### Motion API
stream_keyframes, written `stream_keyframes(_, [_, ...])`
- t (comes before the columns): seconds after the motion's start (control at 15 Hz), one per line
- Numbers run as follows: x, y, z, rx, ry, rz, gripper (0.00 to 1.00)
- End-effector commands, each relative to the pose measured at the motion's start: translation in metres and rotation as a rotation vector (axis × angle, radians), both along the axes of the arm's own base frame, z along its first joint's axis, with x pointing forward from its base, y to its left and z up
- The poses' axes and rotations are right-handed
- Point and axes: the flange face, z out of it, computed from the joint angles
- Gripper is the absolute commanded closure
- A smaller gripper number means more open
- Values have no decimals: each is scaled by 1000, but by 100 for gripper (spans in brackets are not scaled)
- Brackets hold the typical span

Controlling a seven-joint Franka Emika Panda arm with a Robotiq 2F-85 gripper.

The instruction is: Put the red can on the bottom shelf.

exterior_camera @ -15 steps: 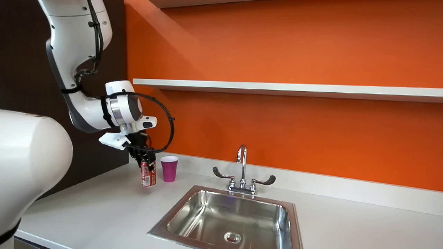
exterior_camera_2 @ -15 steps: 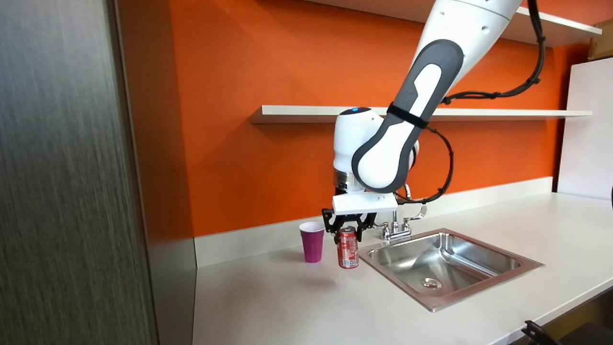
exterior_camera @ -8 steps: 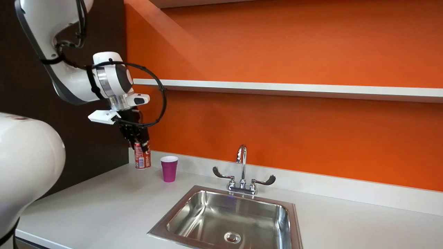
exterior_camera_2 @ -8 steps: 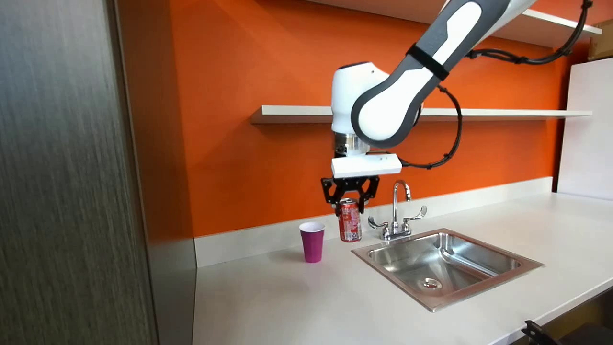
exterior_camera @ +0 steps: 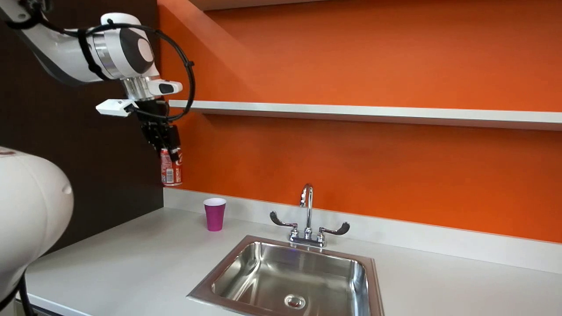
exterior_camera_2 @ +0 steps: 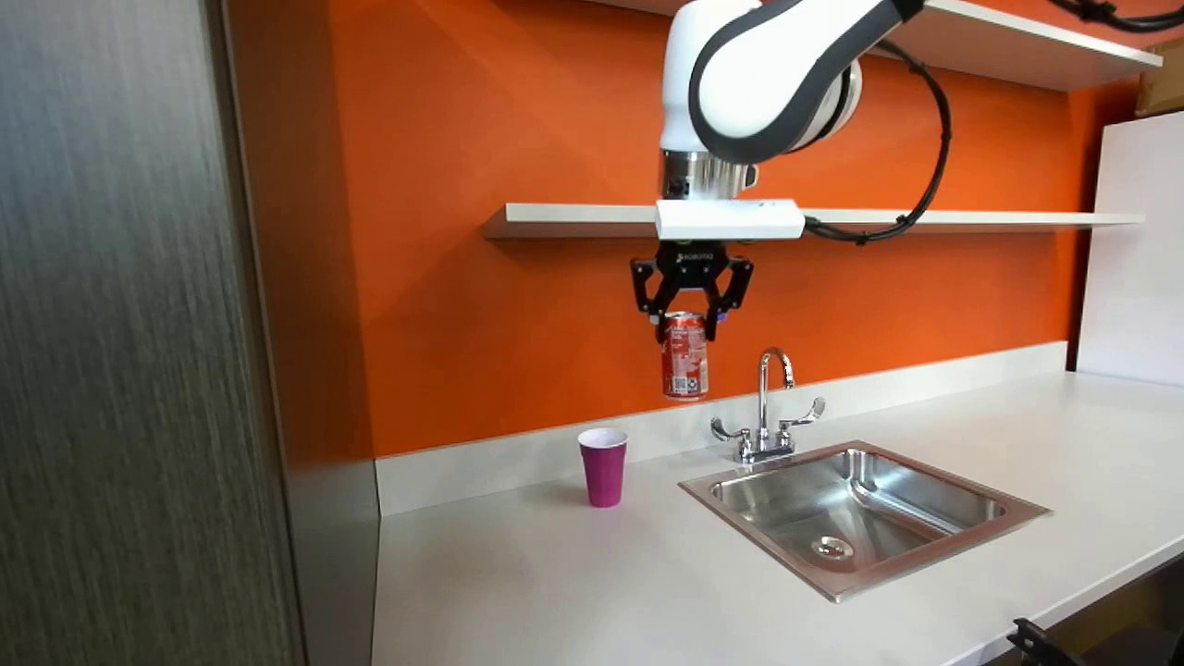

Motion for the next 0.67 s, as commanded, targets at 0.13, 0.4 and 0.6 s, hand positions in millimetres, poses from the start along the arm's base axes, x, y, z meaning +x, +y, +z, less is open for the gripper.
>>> stream_keyframes(0.13, [-22, -15, 76, -18, -52, -6, 62])
stream_keyframes(0.4, [-26, -15, 129, -39, -138, 11, 62])
stream_keyframes(0.6, [-24, -13, 165, -42, -212, 30, 62])
